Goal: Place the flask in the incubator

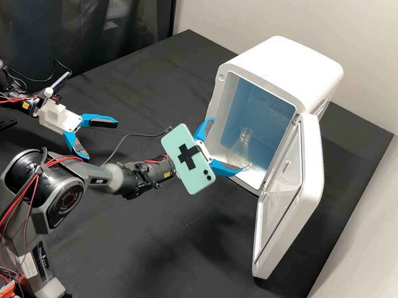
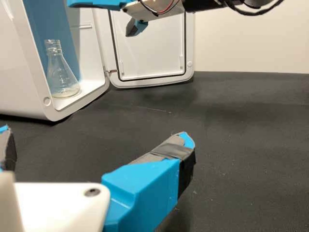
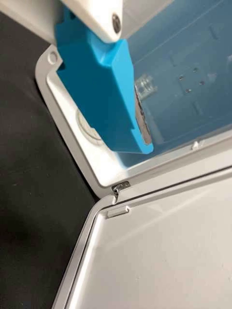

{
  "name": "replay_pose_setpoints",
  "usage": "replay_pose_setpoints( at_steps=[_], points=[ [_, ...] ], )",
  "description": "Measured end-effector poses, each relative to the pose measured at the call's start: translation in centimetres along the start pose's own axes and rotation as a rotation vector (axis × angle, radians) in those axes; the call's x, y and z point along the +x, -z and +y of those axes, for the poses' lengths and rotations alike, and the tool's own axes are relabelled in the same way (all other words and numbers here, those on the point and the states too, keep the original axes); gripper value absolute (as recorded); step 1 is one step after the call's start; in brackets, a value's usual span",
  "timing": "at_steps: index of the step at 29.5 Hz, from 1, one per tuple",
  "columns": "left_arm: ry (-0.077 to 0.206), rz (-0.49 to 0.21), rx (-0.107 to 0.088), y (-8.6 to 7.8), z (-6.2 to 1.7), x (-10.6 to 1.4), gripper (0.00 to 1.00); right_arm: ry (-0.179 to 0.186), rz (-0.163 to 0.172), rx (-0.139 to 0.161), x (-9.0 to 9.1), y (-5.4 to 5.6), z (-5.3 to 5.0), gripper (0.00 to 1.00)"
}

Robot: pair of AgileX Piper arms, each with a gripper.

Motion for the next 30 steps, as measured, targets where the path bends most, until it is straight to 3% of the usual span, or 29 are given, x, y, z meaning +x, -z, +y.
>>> replay_pose_setpoints(
  at_steps=[1, 5, 9, 30],
  points=[
    [-0.001, 0.0, 0.0, -0.01, 0.03, -0.01, 1.0, -0.007, 0.005, 0.019, -0.13, -0.21, 0.16, 1.0],
    [-0.001, -0.001, 0.001, -0.02, 0.02, -0.01, 1.0, -0.008, 0.008, 0.034, -0.46, -0.45, 0.23, 1.0],
    [-0.001, -0.001, 0.001, -0.02, 0.02, -0.01, 1.0, -0.012, 0.021, 0.032, -0.56, -0.27, 0.33, 1.0],
    [0.002, -0.017, 0.005, -0.4, -0.03, -0.21, 1.0, -0.009, 0.023, 0.029, -0.56, -0.25, 0.3, 1.0]
  ],
)
